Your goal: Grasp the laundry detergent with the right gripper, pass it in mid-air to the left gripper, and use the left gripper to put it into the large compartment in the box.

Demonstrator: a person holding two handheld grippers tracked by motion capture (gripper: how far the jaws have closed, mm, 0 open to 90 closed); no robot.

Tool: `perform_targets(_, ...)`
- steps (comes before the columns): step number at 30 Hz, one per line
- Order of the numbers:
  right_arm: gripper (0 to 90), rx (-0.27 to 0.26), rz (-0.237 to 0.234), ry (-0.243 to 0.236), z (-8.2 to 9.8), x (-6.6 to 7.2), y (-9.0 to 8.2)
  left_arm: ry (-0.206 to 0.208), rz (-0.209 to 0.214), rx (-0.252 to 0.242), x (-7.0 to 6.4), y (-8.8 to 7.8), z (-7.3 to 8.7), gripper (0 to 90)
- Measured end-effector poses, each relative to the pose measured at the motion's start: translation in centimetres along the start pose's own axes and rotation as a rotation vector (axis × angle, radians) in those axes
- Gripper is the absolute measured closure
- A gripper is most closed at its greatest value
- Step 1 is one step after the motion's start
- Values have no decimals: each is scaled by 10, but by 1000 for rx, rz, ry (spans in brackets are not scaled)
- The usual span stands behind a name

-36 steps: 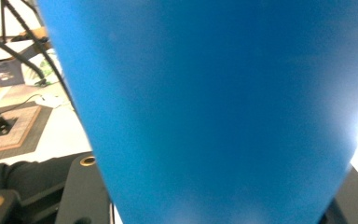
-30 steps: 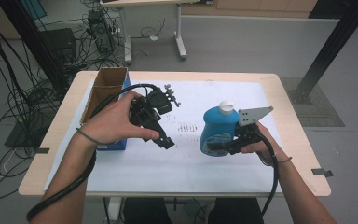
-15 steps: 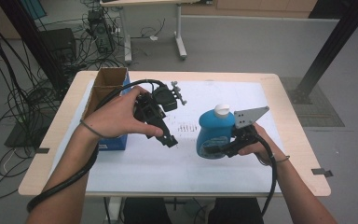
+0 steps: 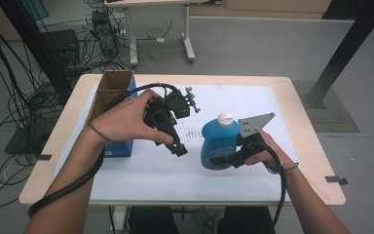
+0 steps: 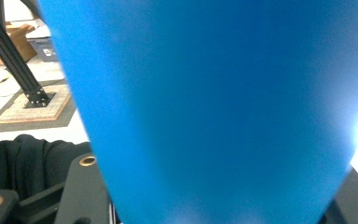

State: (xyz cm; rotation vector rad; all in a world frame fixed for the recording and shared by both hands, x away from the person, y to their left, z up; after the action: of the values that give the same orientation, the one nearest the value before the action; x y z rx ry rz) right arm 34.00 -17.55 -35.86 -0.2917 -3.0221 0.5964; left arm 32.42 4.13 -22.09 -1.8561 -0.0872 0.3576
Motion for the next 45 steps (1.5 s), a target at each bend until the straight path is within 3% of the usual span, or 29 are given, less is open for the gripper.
perform_targets(7,415,7,-4,-6,0,1,2,19,2,-8,-2,-1,-5,87)
perform_targets(45,415,48,-63,-63,-14,14,42,70,12,60,-12,8,-21,87)
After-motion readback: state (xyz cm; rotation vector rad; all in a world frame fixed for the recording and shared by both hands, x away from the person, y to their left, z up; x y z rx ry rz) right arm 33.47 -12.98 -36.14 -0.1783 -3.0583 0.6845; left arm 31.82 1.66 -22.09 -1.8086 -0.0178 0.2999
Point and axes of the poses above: each handheld gripper's, and its own axes: y roughly forward along the jaws, z roughly out of its underside, x roughly to its left, the point moved 2 cm from there along y, roughly forward along the jaws, and after that the axes turned 11 degrees about z, right-handed, at the moved point
